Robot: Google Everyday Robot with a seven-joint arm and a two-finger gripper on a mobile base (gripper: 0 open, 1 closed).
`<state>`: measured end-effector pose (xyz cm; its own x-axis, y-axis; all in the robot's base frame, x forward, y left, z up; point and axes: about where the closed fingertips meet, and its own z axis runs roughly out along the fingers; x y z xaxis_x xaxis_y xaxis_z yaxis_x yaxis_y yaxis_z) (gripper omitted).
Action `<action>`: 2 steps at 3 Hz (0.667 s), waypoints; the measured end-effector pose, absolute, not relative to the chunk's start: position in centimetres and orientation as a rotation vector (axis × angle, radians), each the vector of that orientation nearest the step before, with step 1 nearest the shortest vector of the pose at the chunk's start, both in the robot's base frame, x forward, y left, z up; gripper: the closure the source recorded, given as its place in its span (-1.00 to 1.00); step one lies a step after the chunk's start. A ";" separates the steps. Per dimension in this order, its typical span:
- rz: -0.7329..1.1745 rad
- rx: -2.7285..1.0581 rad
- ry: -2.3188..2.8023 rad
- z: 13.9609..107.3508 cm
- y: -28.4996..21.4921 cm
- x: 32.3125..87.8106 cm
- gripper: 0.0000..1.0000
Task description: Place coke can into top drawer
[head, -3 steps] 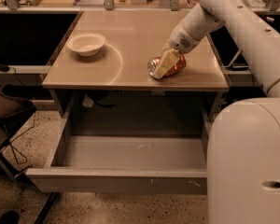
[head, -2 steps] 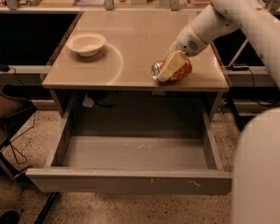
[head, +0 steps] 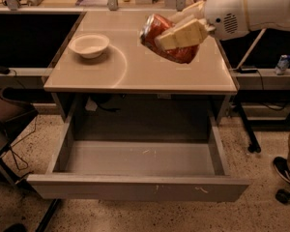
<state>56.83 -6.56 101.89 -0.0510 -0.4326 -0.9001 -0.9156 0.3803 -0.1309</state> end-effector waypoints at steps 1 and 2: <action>0.625 -1.142 1.609 105.4 -4.6 53.4 1.00; 0.625 -1.141 1.609 105.4 -4.6 53.4 1.00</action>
Offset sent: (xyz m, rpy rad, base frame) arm -0.0336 0.0188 0.0343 0.0654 -0.0393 -0.0265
